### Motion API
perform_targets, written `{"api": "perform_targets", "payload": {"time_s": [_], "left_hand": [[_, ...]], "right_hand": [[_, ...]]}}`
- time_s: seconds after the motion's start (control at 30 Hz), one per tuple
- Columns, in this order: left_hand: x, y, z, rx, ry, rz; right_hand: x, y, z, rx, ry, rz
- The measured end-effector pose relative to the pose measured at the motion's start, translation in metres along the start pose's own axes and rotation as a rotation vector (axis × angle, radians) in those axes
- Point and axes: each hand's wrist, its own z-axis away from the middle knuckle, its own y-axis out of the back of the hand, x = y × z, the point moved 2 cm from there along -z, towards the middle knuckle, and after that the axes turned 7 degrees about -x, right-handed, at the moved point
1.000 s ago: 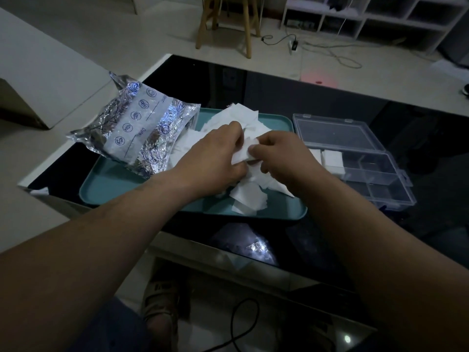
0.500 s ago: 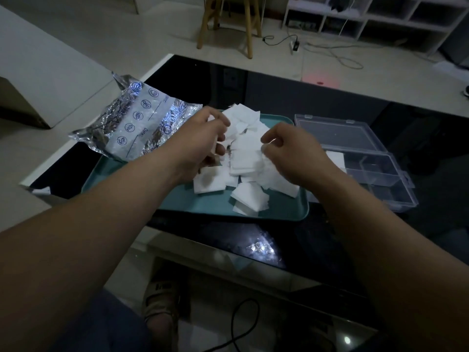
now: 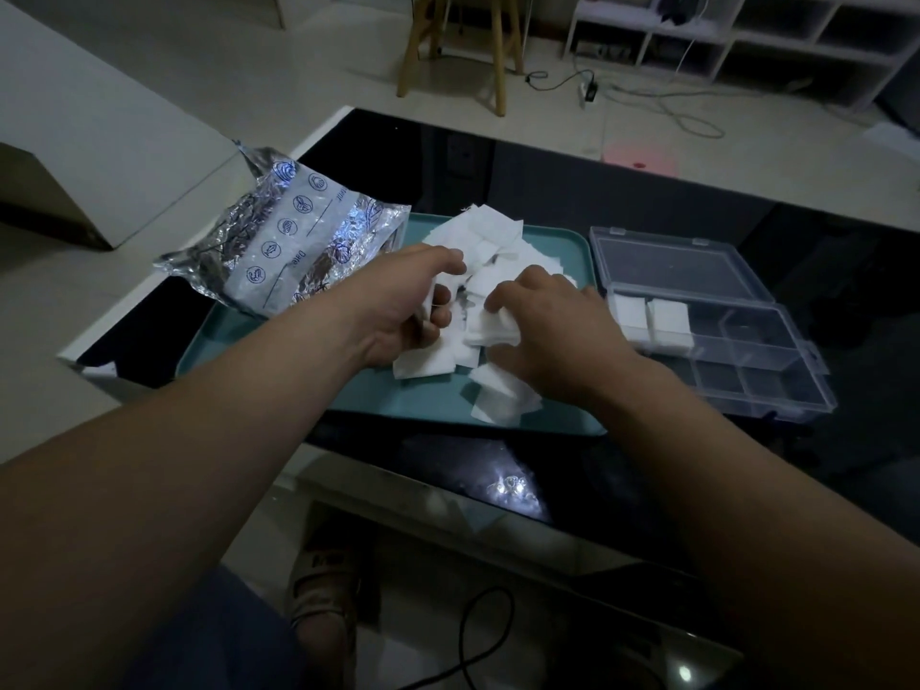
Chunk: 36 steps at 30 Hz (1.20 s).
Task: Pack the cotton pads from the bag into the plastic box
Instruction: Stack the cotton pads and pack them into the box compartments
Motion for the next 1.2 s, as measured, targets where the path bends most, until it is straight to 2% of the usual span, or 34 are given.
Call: {"api": "perform_targets", "payload": {"time_s": [0.23,0.43,0.53,0.67,0.8,0.9,1.03,1.2], "left_hand": [[-0.001,0.001,0.0,0.005,-0.016,-0.027],[-0.002,-0.008,-0.003,0.006,-0.14,-0.027],[-0.006,-0.024,0.004,-0.073,-0.206,0.024],[-0.007,-0.036,0.01,-0.155,-0.244,0.026],[-0.005,-0.028,0.009,-0.151,-0.161,0.178],[-0.003,-0.023,0.011,-0.238,-0.087,0.183],[-0.005,-0.025,0.015,-0.348,0.005,0.165],[-0.008,-0.025,0.013,-0.283,0.028,0.248]], "right_hand": [[-0.001,0.001,0.0,0.1,-0.02,-0.065],[0.011,0.016,-0.001,0.246,-0.148,-0.418],[0.005,0.02,0.001,0.259,-0.173,-0.604],[-0.013,0.017,0.007,0.19,-0.077,-0.62],[-0.017,0.023,0.013,0.205,0.029,-0.579],[-0.009,0.025,0.017,0.23,0.051,-0.625],[-0.008,0.029,0.022,0.137,0.153,-0.679],[-0.011,0.034,0.028,0.098,0.169,-0.739]]}}
